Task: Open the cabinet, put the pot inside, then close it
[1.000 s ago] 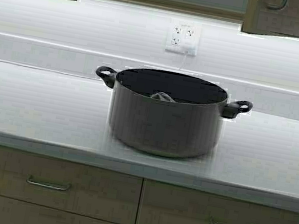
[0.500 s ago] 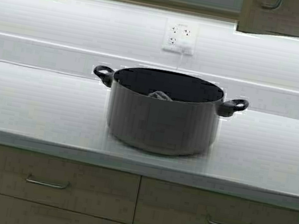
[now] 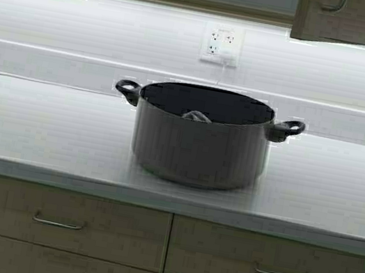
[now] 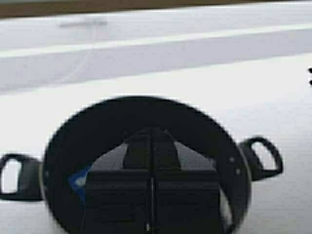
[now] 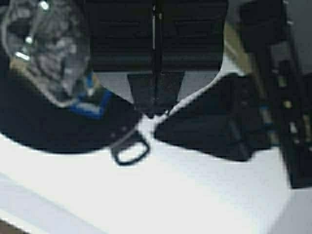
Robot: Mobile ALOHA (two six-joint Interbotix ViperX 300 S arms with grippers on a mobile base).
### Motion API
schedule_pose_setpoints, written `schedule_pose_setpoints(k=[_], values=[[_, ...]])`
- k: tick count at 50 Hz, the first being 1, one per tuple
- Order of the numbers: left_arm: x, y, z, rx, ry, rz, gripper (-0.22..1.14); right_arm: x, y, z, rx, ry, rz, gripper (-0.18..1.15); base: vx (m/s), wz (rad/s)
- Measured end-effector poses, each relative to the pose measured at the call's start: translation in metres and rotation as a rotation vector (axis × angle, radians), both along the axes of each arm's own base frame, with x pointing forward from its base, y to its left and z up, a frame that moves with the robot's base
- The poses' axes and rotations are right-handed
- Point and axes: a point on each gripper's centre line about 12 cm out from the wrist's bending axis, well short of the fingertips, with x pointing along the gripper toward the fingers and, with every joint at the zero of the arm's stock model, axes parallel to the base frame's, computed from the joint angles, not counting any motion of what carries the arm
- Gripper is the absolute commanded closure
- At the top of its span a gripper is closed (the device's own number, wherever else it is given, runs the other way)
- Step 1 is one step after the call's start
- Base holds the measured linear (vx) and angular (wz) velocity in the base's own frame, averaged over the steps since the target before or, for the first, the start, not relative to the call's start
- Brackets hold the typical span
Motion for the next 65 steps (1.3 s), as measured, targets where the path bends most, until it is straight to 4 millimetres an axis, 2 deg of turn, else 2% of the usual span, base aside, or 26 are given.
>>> schedule_pose_setpoints(k=[5, 14, 24, 28, 31, 35, 42, 45, 49, 55, 65], values=[[0.008, 0.007, -0.001, 0.000, 0.000, 0.024, 0.89, 0.011, -0.010, -0.005, -0.003, 0.011, -0.035, 0.91, 0.00, 0.00], [0.008, 0.030, -0.009, 0.019, 0.020, 0.069, 0.89, 0.012, -0.034, -0.016, -0.024, 0.035, -0.081, 0.91, 0.00, 0.01], [-0.009, 0.062, -0.009, 0.027, 0.029, 0.121, 0.89, -0.011, -0.072, -0.009, -0.013, 0.024, -0.143, 0.91, 0.00, 0.01], [-0.014, 0.072, -0.007, 0.022, 0.026, 0.142, 0.88, -0.019, -0.082, -0.002, -0.003, 0.007, -0.157, 0.89, -0.01, 0.00], [-0.020, 0.071, -0.006, 0.020, 0.023, 0.133, 0.83, -0.023, -0.087, 0.004, 0.010, -0.006, -0.169, 0.83, -0.01, 0.02], [-0.029, 0.063, -0.005, 0.020, 0.013, 0.104, 0.67, -0.028, -0.092, 0.010, 0.017, -0.019, -0.175, 0.59, 0.00, 0.00], [-0.049, 0.044, -0.008, 0.019, -0.019, 0.036, 0.24, -0.044, -0.081, 0.001, 0.032, 0.025, -0.135, 0.09, 0.00, 0.00], [-0.061, 0.036, -0.011, -0.008, -0.025, 0.009, 0.07, -0.053, -0.071, -0.006, 0.051, 0.058, -0.112, -0.03, 0.00, 0.00], [-0.074, 0.032, -0.017, -0.058, -0.014, -0.010, -0.07, -0.063, -0.061, -0.016, 0.078, 0.095, -0.093, -0.04, 0.00, 0.00], [-0.090, 0.040, -0.033, -0.182, 0.031, 0.012, -0.07, -0.075, -0.048, -0.042, 0.099, 0.135, -0.090, -0.03, 0.00, 0.00], [-0.113, 0.054, -0.068, -0.247, 0.081, 0.027, -0.07, -0.086, -0.026, -0.103, 0.079, 0.195, -0.103, -0.03, 0.00, 0.00]])
